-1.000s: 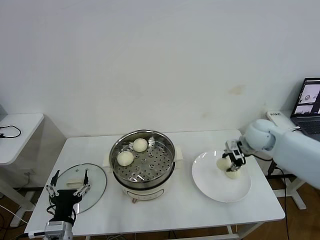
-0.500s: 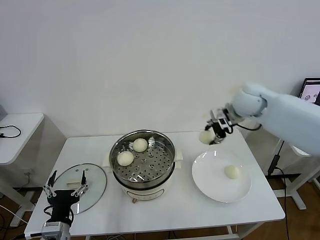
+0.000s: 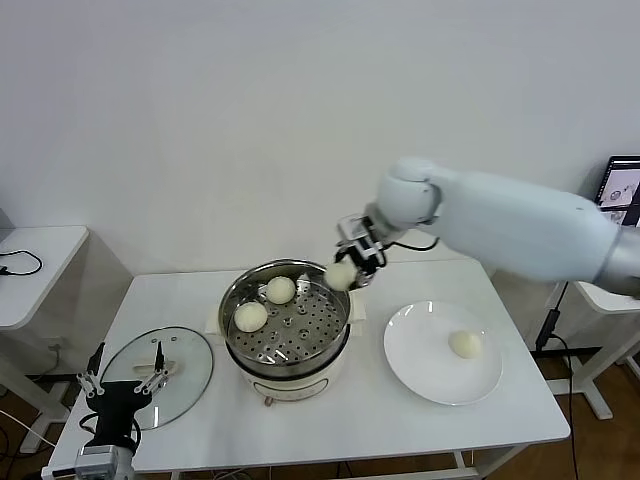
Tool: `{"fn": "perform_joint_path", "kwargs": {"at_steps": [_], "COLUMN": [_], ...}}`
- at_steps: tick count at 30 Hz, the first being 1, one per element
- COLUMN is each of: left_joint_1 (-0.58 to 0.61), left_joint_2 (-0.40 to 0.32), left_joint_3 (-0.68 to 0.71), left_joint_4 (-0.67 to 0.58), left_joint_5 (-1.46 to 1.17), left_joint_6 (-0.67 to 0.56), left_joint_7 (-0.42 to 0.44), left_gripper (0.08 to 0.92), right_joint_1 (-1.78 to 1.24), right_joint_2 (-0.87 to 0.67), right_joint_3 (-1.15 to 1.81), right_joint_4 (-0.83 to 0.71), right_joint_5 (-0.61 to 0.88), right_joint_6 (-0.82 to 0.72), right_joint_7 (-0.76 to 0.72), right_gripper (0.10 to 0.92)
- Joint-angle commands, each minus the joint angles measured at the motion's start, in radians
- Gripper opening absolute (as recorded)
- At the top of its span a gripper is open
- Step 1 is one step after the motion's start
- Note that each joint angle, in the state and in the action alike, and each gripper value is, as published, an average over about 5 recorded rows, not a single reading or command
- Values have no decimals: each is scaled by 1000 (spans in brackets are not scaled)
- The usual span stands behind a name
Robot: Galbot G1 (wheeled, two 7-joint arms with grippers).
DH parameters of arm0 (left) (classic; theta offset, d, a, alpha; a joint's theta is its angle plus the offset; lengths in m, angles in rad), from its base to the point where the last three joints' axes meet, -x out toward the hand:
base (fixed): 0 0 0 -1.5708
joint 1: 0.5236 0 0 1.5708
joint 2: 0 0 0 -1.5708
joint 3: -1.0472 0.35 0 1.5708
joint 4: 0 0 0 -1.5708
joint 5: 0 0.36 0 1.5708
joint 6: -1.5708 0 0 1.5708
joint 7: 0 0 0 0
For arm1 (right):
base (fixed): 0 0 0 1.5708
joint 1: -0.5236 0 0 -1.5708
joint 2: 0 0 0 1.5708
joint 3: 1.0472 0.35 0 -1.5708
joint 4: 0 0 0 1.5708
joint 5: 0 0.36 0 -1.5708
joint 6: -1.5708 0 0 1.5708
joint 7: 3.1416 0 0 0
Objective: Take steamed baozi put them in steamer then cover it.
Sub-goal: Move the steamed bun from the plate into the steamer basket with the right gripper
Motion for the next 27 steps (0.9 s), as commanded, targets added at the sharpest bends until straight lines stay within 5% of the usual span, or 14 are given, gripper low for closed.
{"fn": "perform_joint_path", "kwargs": {"at_steps": [1, 14, 27], "left_joint_1": [8, 4, 10], "left_joint_2": [1, -13, -18], "left_joint_3": [-19, -23, -26], "left_joint_4": [-5, -22, -29], "left_joint_5": [-4, -11, -15], "left_joint_6": [0, 1, -1], "left_joint_7": [1, 0, -2], "left_gripper": [823, 823, 823], "right_joint_1": [-31, -59, -40], "right_joint_2": [200, 298, 322], "right_joint_3": [-46, -118, -139], "right_joint_4": [-42, -104, -78], "right_joint_5": [23, -205, -230], "right_joint_6": [75, 326, 395], "right_joint_7": [49, 44, -27], "right_gripper": [605, 602, 606]}}
